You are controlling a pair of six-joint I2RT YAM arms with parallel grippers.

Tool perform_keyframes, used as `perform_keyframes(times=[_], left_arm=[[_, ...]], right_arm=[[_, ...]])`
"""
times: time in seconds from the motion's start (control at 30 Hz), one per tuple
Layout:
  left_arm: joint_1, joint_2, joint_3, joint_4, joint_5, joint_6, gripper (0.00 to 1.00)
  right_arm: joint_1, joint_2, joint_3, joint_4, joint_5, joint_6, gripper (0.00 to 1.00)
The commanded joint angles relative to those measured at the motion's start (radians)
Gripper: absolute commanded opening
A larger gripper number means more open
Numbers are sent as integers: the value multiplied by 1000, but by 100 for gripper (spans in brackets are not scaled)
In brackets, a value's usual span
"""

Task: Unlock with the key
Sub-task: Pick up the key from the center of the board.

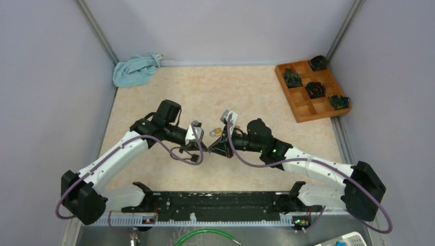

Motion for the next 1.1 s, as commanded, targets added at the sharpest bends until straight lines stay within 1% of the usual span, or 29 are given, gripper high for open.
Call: perform_keyframes(times=[0.0,0.03,0.07,0.1,0.13,0.17,0.2,0.23,0.3,0.33,0.4,0.43,0.5,0.6,0.67,0.73,0.9,1.07], left_arm=[[-4,8,36,-9,27,12,0],[-3,8,37,-9,24,9,0],[-3,8,38,-8,20,4,6],[-3,6,37,-5,13,-6,21],[-3,3,33,6,7,-30,32],[-3,-3,29,20,5,-50,40],[-3,-8,24,25,4,-62,52],[-3,-20,18,31,10,-76,60],[-3,-47,-6,58,35,-116,66],[-3,-61,-19,82,56,-140,66],[-3,-83,-41,124,101,-190,65],[-3,-89,-47,141,116,-226,63],[-3,-92,-44,147,146,-252,59],[-3,-96,-37,140,155,-277,53],[-3,-108,-41,138,157,-281,47],[-2,-120,-47,140,161,-282,40],[-1,-131,-48,119,163,-274,25],[-1,-124,-41,117,174,-273,23]], right_arm=[[9,12,68,33,-48,-4,0],[9,12,69,31,-42,-1,0],[9,12,67,28,-32,5,0],[9,9,63,35,-21,13,0],[9,1,56,50,-9,26,0],[8,-12,38,83,1,44,0],[8,-24,18,121,14,64,0],[8,-38,-3,179,25,90,0],[8,-57,-44,274,35,154,0],[8,-64,-65,326,40,189,0],[9,-71,-105,429,40,249,0],[8,-72,-120,464,47,270,0],[10,-76,-139,494,65,290,0],[16,-101,-168,499,109,278,0],[17,-120,-184,499,112,272,0],[17,-129,-187,484,111,266,0],[16,-156,-188,433,108,239,0],[16,-172,-172,384,89,210,0]])
